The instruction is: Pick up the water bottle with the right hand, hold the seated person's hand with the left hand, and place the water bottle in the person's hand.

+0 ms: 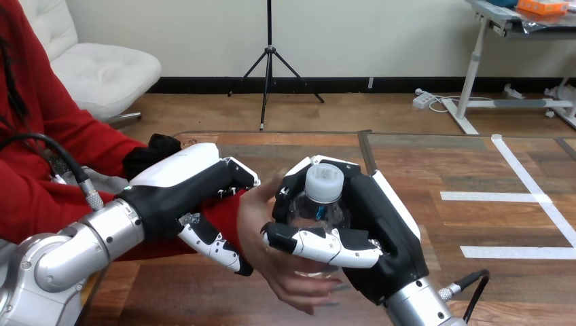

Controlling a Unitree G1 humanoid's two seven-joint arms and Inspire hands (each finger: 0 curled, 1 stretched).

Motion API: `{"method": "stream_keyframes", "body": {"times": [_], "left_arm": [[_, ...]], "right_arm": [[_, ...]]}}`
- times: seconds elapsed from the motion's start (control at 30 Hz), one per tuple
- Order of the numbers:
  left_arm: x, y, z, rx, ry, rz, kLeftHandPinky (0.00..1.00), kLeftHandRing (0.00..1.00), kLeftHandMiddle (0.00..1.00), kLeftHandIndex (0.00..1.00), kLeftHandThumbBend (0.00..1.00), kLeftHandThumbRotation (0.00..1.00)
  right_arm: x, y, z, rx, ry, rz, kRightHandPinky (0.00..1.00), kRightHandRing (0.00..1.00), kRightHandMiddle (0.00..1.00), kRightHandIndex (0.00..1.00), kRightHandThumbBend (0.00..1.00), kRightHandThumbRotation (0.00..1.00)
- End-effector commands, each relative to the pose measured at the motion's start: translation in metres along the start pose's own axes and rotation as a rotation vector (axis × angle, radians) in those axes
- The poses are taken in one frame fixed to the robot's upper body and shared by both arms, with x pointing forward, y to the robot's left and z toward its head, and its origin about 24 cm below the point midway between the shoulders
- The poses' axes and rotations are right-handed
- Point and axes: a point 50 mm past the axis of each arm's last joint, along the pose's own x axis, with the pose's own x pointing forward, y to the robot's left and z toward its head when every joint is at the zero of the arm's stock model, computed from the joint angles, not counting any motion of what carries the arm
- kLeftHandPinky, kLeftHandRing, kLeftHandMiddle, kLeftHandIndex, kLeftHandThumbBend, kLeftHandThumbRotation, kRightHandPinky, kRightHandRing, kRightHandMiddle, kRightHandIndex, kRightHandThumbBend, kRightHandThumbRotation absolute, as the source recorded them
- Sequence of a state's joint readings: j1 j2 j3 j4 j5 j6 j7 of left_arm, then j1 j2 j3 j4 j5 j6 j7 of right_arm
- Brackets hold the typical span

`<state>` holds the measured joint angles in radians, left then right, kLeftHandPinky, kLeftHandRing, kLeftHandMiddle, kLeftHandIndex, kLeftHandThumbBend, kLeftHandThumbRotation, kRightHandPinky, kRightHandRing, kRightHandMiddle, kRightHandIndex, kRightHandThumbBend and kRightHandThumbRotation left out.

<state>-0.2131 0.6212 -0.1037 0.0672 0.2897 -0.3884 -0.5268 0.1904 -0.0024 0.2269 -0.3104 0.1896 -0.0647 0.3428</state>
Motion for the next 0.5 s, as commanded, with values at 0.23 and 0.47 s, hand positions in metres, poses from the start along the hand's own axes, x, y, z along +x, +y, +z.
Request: {"method": "stream_keyframes", "body": {"times": [0.23, 0.47], "left_arm": [[0.0153, 0.0127, 0.0205, 0.023, -0.099, 0.046, 0.3, 0.36, 0.43, 0.44, 0.96, 0.0], [0.0156, 0.0119, 0.0214, 0.022, -0.095, 0.047, 0.31, 0.37, 0.43, 0.44, 0.97, 0.0]], "right_arm": [[0.0208, 0.0073, 0.0115, 0.01, -0.115, 0.039, 0.27, 0.33, 0.39, 0.4, 0.85, 0.0], [0.0239, 0.0086, 0.007, 0.022, -0.128, 0.045, 0.28, 0.33, 0.39, 0.4, 0.86, 0.0]]}}
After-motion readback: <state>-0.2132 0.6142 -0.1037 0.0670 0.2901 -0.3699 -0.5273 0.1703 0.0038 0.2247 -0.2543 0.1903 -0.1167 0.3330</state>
